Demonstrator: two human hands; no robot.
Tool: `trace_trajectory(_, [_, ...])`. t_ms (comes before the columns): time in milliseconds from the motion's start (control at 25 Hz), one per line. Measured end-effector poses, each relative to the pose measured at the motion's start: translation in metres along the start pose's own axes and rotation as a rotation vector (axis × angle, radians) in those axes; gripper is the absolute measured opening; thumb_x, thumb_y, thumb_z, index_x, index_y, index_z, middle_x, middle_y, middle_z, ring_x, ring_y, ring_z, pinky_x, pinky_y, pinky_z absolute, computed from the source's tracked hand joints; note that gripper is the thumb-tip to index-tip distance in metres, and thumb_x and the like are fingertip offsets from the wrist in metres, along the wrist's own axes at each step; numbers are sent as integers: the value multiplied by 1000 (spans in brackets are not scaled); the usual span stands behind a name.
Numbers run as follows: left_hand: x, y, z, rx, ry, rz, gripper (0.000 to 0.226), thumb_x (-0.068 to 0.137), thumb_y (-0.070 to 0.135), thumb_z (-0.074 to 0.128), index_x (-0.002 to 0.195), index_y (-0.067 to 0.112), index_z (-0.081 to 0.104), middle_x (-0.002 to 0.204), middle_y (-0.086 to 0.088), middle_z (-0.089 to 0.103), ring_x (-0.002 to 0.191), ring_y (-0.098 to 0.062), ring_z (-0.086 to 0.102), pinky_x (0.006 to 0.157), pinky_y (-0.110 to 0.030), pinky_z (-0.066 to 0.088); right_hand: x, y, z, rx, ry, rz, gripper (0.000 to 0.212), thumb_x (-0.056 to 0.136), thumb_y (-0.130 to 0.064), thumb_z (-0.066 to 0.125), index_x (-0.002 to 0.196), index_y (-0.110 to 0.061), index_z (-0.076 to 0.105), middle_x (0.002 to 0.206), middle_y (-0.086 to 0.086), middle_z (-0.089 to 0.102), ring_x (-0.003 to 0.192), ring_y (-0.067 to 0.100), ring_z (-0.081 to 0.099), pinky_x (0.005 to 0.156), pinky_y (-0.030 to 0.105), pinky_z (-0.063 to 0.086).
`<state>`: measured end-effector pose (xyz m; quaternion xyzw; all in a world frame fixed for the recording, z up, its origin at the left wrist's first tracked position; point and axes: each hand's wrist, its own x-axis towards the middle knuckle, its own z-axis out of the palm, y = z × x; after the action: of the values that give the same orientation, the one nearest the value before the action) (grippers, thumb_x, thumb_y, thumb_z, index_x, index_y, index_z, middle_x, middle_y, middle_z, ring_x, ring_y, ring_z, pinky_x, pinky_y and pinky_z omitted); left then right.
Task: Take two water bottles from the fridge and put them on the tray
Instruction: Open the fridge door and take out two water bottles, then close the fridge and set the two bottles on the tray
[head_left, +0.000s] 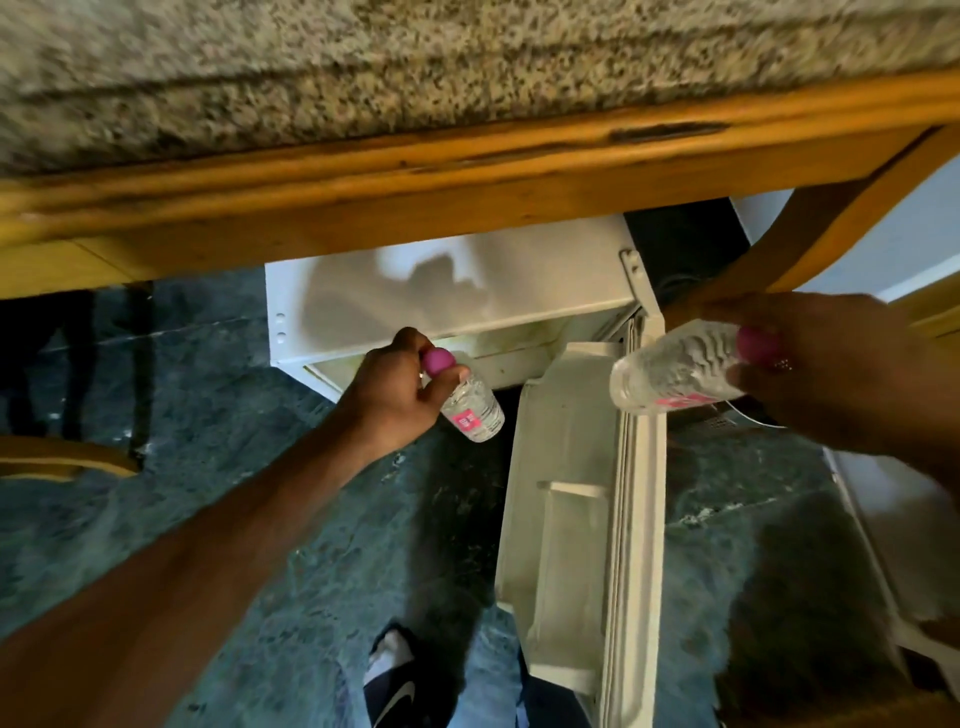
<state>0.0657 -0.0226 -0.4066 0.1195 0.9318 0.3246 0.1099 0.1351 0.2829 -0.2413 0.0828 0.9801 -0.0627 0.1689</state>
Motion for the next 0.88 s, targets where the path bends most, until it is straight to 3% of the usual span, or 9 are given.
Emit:
trace_trajectory(120, [-9,10,-2,-1,-26,-24,40,85,47,61,100,11,52,95,-10,73,85,-24,69,71,-39,60,-2,21,7,-210,-122,-79,66,74,-8,72,132,-31,51,122,6,66,90,20,63,61,18,43])
trace_trajectory(200, [-16,14,0,18,-36,-37,39,85,44,62,100,10,53,94,-11,72,88,-26,69,73,-39,58,4,23,40,-235,-297,-94,69,79,-9,67,139,-33,43,135,4,56,113,20,58,80,25,50])
trace_trajectory(280, [-23,13,3,37,-41,-35,37,86,43,62,99,9,53,93,-12,71,87,-28,68,71,-36,57,7,23,84,-266,-427,-138,73,85,-8,59,147,-33,29,147,7,44,127,23,49,97,33,47])
trace_trajectory(480, [-34,0,10,24,-55,-78,35,86,44,61,98,11,53,93,-10,72,85,-27,68,74,-41,58,-2,31,139,-157,-693,-81,88,87,-1,55,151,-38,6,150,10,38,114,20,55,91,28,49])
trace_trajectory(640, [-47,-13,10,41,-26,-126,35,86,45,60,96,12,52,86,-12,70,81,-29,67,69,-38,56,-5,19,150,-130,-669,-117,93,87,-3,55,150,-39,-4,146,13,42,107,22,59,87,31,52])
trace_trajectory(760, [-49,-28,-4,82,7,-153,33,85,44,61,93,14,51,82,-12,69,78,-31,66,68,-36,54,6,-1,156,-143,-644,-155,80,92,-13,50,152,-29,0,151,16,35,121,28,53,95,35,49])
trace_trajectory(880, [-50,-45,-30,104,5,-167,29,84,39,65,92,14,53,83,-12,70,79,-31,67,72,-39,55,23,-25,159,-135,-618,-159,61,91,-24,52,146,-12,30,133,20,53,114,34,57,92,41,48])
